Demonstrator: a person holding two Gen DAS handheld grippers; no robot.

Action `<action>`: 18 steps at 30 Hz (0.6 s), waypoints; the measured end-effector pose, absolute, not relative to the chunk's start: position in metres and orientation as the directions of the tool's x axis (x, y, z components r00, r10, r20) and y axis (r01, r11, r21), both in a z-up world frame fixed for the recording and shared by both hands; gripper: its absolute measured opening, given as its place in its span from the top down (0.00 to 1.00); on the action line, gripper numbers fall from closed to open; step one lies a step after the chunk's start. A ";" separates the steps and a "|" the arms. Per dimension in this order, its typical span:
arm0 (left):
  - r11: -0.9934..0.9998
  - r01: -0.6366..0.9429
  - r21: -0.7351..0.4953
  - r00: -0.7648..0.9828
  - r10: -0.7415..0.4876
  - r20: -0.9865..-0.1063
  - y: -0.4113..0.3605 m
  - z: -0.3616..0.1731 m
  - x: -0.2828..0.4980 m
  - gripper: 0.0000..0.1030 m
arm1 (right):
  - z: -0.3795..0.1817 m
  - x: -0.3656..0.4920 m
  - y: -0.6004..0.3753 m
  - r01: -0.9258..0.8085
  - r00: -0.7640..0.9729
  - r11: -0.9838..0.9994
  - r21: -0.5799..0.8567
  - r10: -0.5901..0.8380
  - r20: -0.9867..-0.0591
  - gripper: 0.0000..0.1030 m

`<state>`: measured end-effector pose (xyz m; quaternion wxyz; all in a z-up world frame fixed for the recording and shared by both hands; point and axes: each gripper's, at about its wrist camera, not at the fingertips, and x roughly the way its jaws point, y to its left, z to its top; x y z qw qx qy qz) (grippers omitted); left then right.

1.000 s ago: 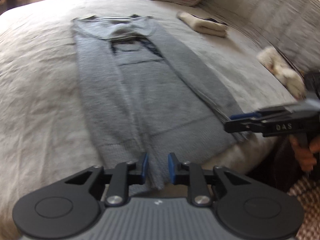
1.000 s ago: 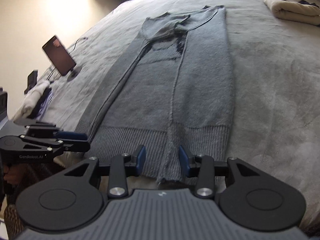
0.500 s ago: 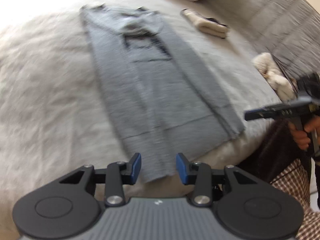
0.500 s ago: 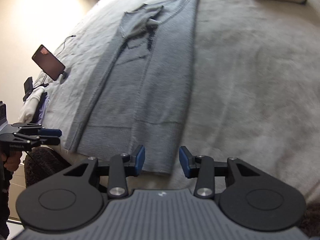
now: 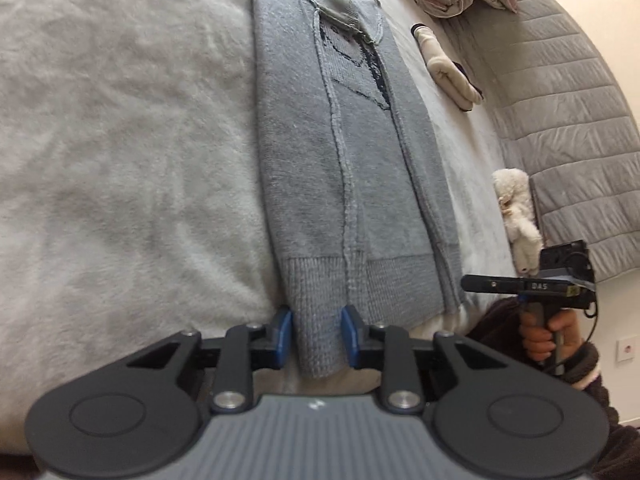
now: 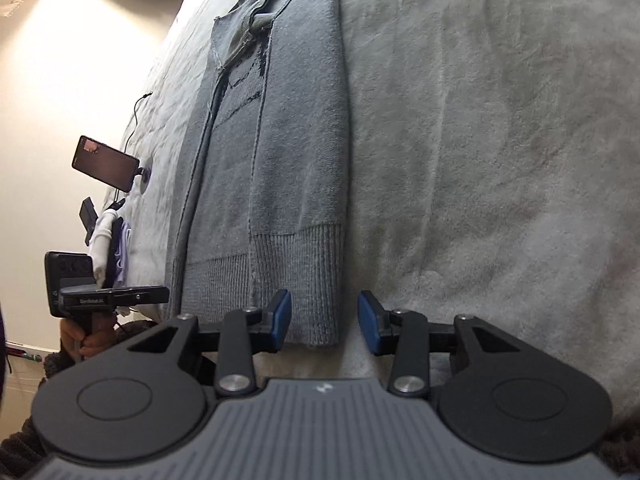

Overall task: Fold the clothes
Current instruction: 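Grasp the ribbed hem with the right gripper while the left gripper grasps the hem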

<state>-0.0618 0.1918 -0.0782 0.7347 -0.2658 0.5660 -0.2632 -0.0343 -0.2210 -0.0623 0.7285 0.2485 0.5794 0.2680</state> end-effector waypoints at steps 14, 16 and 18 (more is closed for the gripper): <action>0.662 0.103 -0.742 0.197 -0.745 -0.638 0.178 -0.070 -0.050 0.91 | -0.043 -0.020 -0.199 -0.182 0.167 0.712 0.679 0.703 -0.692 0.87; 0.633 0.110 -0.767 0.219 -0.768 -0.602 0.178 -0.064 -0.047 0.91 | -0.034 -0.016 -0.197 -0.201 0.180 0.694 0.691 0.720 -0.670 0.87; 0.609 0.111 -0.785 0.244 -0.783 -0.573 0.177 -0.059 -0.042 0.91 | -0.024 -0.009 -0.195 -0.217 0.198 0.688 0.693 0.726 -0.658 0.87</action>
